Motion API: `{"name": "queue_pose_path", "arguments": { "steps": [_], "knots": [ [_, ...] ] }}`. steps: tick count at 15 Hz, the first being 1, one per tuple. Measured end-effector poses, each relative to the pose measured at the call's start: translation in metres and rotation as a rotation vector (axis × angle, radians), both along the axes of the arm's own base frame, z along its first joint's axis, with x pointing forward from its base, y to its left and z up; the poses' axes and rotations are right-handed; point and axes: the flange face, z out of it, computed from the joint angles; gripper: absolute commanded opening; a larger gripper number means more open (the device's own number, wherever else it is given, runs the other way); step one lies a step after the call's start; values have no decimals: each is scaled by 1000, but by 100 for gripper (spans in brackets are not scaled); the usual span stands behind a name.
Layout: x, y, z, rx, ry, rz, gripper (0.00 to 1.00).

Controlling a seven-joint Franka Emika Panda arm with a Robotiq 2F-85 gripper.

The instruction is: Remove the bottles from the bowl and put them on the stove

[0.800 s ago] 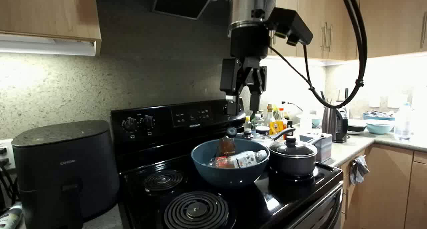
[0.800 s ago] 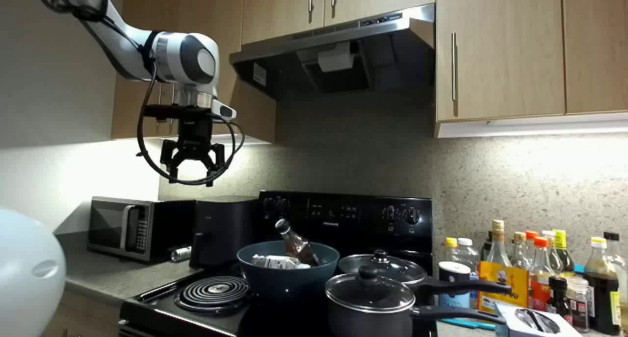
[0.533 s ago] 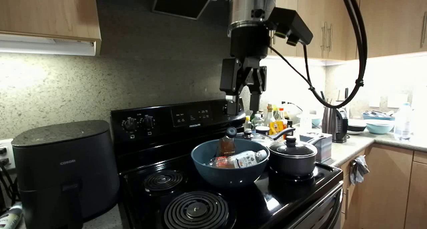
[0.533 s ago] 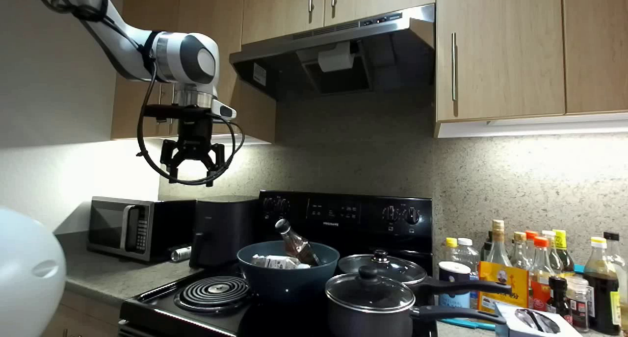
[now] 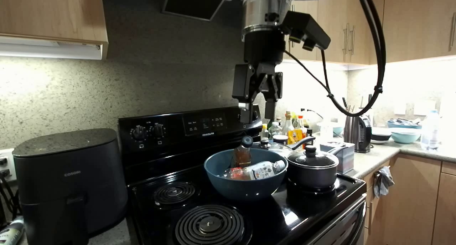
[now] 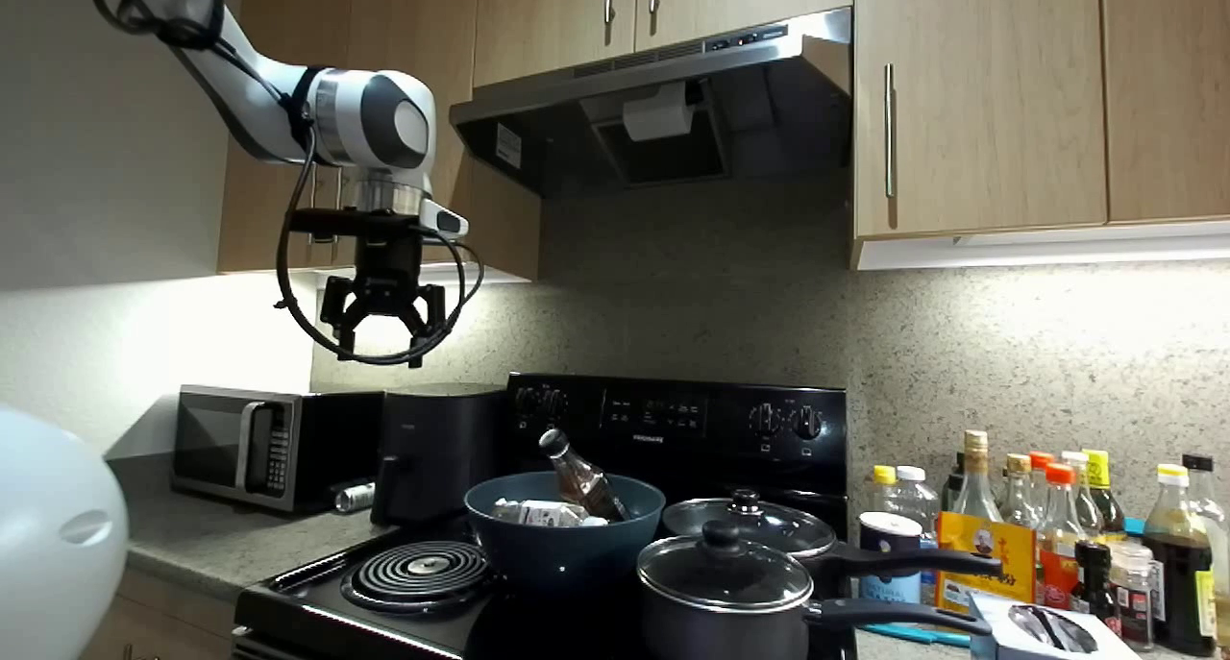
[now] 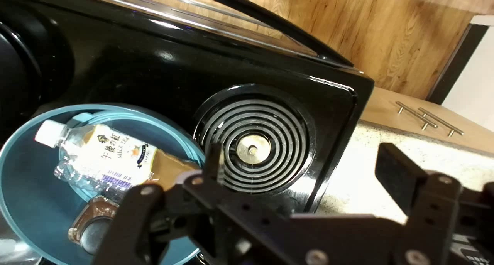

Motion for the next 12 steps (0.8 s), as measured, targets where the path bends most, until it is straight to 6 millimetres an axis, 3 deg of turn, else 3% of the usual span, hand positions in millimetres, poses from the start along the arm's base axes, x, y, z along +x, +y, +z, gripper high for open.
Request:
{"name": "queue_pose_path", "arguments": {
  "steps": [8,12],
  "knots": [
    [75,-43,-13,25,31,-415,100],
    [90,-56,-20,33,50,-513,100]
  ]
}}
